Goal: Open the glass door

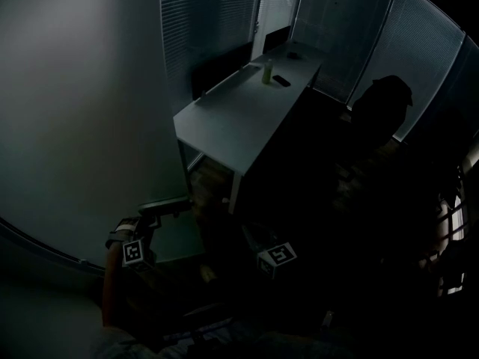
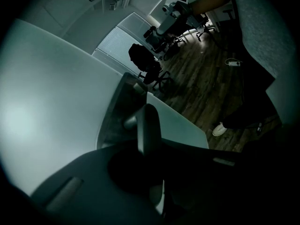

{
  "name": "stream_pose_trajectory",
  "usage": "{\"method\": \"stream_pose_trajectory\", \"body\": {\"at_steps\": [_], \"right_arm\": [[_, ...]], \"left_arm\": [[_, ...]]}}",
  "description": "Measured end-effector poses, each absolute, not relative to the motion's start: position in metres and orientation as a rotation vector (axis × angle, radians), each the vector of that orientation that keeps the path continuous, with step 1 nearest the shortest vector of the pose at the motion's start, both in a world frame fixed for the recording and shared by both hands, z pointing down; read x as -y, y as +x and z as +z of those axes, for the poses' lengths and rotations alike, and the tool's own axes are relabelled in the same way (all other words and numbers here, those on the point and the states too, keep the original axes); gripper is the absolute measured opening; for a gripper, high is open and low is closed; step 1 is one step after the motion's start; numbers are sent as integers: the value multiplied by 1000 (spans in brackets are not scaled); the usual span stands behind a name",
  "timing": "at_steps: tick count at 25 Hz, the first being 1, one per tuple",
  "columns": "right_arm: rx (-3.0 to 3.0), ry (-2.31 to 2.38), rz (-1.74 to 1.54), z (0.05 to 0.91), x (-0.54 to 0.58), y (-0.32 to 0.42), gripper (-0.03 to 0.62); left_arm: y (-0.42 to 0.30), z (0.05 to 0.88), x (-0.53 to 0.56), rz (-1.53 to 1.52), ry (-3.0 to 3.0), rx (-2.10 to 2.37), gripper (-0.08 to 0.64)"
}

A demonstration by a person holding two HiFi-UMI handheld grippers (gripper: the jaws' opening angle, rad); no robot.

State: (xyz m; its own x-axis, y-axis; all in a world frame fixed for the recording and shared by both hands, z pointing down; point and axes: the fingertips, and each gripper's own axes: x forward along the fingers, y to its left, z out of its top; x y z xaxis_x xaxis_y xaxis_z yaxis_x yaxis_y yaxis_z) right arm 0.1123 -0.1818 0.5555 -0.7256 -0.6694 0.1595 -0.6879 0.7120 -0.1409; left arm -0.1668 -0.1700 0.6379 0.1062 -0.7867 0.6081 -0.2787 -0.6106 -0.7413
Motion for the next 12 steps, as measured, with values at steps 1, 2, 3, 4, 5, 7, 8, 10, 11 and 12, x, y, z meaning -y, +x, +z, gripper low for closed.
{"method": "stream_pose_trajectory", "body": {"at_steps": [1, 2, 3, 4, 5, 7, 8, 10, 11, 12], "right_arm": [[2819, 1122, 291, 555, 176, 114, -3], [2821, 1125, 293, 554, 171, 115, -3], [2821, 1128, 297, 553, 167, 116, -3], [2820, 1130, 301, 553, 162, 116, -3], [2820, 1132, 302, 553, 157, 117, -3], [2818, 1133, 298, 554, 143, 120, -3], [2816, 1133, 296, 554, 136, 122, -3], [2813, 1138, 294, 552, 122, 124, -3], [2813, 1140, 293, 551, 115, 125, -3], [2815, 1142, 292, 550, 108, 126, -3]], "left_arm": [[-165, 638, 166, -1520, -1946, -1030, 12], [-164, 637, 162, -1520, -1949, -1023, 14], [-163, 636, 160, -1519, -1952, -1015, 14], [-162, 636, 157, -1518, -1953, -1006, 14], [-161, 636, 153, -1514, -1954, -999, 15], [-158, 637, 143, -1497, -1954, -991, 17], [-157, 637, 137, -1489, -1953, -987, 20], [-155, 637, 126, -1476, -1952, -971, 20], [-154, 636, 120, -1472, -1954, -963, 20], [-153, 636, 114, -1470, -1956, -954, 20]]}}
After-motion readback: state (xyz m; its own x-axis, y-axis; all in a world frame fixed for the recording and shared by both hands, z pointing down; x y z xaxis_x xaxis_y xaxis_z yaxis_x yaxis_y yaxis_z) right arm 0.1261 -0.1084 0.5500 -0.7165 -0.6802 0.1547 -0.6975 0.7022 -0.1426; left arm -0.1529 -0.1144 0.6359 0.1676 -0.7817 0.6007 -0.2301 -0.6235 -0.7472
